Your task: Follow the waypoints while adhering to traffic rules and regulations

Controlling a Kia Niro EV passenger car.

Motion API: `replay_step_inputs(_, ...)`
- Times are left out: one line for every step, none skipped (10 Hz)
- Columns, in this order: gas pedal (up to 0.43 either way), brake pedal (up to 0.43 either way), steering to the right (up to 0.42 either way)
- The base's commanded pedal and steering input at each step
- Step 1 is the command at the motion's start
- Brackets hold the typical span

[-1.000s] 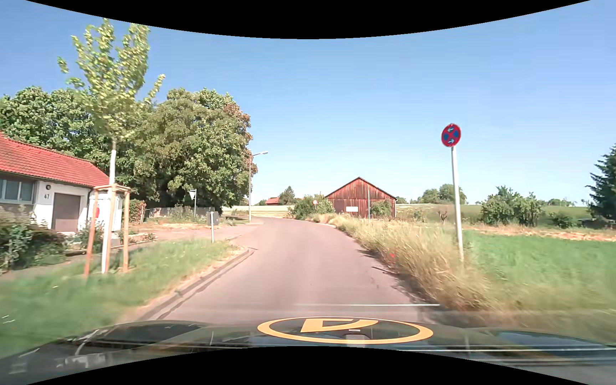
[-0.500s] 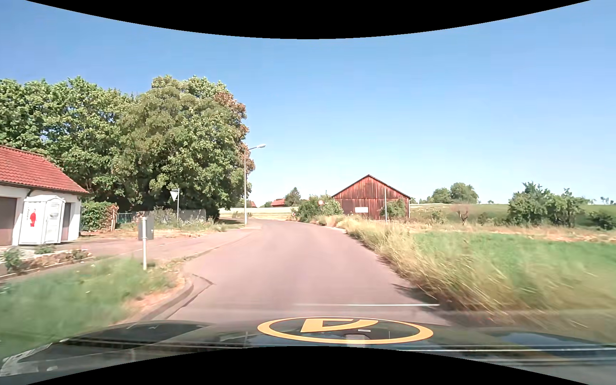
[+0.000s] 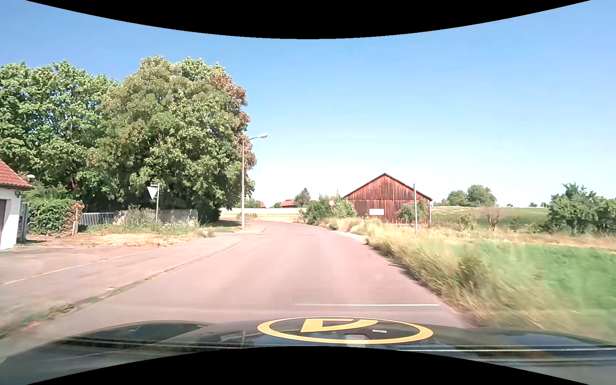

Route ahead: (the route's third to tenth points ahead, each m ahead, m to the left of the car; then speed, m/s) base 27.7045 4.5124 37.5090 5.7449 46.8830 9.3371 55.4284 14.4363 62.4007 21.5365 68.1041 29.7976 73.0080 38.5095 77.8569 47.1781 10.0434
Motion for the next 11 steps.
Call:
replay_step_inputs(0.220,0.000,-0.027)
replay_step_inputs(0.220,0.000,-0.023)
replay_step_inputs(0.220,0.000,-0.020)
replay_step_inputs(0.220,0.000,-0.020)
replay_step_inputs(0.220,0.000,-0.019)
replay_step_inputs(0.220,0.000,-0.017)
replay_step_inputs(0.220,0.000,-0.012)
replay_step_inputs(0.220,0.000,-0.007)
replay_step_inputs(0.220,0.000,-0.007)
replay_step_inputs(0.220,0.000,-0.007)
replay_step_inputs(0.220,0.000,-0.007)
